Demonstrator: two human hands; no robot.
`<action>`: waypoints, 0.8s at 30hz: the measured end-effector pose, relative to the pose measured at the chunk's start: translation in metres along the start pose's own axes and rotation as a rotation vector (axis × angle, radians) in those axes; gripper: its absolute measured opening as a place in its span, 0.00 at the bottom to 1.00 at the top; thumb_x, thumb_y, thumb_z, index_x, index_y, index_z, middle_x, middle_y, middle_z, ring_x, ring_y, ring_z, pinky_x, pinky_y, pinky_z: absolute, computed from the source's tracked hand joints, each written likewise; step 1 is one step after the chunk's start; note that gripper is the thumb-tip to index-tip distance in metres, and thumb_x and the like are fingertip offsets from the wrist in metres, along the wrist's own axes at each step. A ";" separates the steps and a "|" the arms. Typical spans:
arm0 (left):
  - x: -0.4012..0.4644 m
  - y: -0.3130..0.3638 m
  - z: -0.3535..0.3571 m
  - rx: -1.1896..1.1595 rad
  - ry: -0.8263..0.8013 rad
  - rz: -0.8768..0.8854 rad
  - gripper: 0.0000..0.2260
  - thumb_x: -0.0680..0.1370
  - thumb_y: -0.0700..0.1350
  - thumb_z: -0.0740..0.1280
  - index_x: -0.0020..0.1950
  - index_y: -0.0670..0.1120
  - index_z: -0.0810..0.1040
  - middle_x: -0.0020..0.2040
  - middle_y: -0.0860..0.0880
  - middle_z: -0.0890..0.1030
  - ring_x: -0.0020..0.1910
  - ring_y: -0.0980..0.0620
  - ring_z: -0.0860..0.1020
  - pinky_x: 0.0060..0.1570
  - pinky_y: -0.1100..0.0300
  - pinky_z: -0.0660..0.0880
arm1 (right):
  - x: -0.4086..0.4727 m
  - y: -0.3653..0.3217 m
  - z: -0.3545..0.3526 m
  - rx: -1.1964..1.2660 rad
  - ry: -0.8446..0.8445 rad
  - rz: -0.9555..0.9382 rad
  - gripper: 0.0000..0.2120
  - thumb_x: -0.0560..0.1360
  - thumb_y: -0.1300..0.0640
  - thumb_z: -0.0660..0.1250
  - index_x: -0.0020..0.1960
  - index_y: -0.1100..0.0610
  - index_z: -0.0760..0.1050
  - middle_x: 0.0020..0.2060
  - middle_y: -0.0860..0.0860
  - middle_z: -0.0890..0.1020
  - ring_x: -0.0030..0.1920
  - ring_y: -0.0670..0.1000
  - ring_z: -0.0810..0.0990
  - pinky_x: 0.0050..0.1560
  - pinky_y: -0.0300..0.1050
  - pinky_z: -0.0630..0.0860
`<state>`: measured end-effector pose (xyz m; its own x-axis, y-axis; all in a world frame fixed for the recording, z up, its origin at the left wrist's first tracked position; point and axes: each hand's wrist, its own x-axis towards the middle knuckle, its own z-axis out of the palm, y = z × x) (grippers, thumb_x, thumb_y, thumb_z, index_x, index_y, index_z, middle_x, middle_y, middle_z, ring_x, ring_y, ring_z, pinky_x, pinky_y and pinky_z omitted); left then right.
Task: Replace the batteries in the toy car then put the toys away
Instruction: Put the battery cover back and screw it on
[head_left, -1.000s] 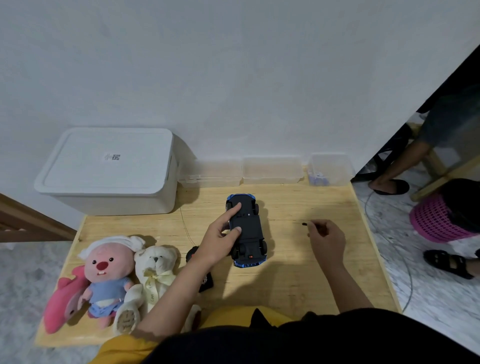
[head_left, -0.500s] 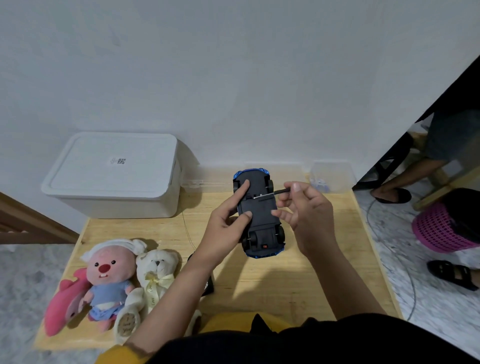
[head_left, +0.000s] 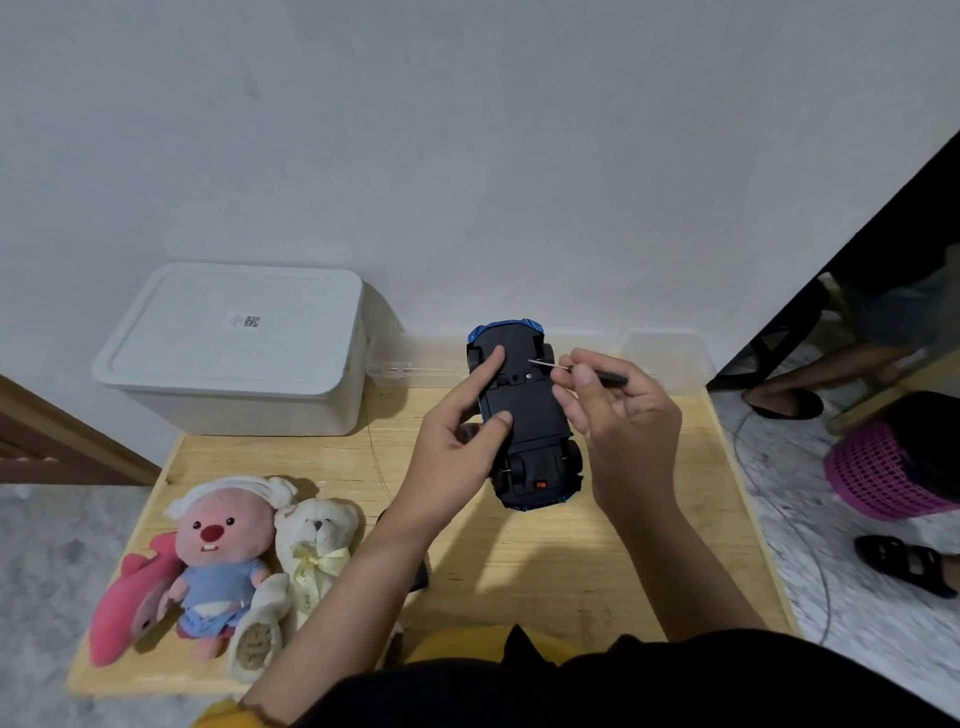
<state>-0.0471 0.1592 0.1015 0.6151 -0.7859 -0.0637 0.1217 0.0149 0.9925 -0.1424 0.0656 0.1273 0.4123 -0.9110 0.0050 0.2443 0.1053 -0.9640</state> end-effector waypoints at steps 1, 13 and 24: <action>0.000 0.001 0.000 -0.001 0.002 0.000 0.24 0.78 0.33 0.61 0.69 0.57 0.70 0.56 0.66 0.80 0.48 0.58 0.81 0.52 0.50 0.79 | -0.001 0.000 0.000 -0.015 -0.017 -0.009 0.06 0.75 0.67 0.65 0.47 0.60 0.79 0.37 0.48 0.85 0.45 0.48 0.84 0.47 0.37 0.79; 0.000 0.002 -0.002 -0.016 0.013 -0.026 0.24 0.78 0.34 0.62 0.68 0.59 0.71 0.56 0.61 0.80 0.45 0.55 0.79 0.51 0.47 0.80 | 0.000 0.015 -0.002 -0.555 0.003 -0.441 0.03 0.76 0.63 0.64 0.48 0.56 0.75 0.38 0.48 0.82 0.41 0.42 0.83 0.40 0.38 0.81; -0.001 0.005 -0.002 -0.012 0.006 -0.025 0.24 0.78 0.34 0.62 0.67 0.60 0.72 0.56 0.59 0.81 0.46 0.52 0.78 0.51 0.43 0.79 | 0.002 0.019 0.001 -0.585 0.030 -0.519 0.05 0.77 0.62 0.64 0.49 0.53 0.75 0.39 0.46 0.82 0.42 0.41 0.83 0.41 0.39 0.81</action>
<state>-0.0455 0.1618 0.1067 0.6164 -0.7823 -0.0894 0.1469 0.0026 0.9892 -0.1365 0.0661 0.1094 0.3457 -0.7978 0.4939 -0.1066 -0.5564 -0.8240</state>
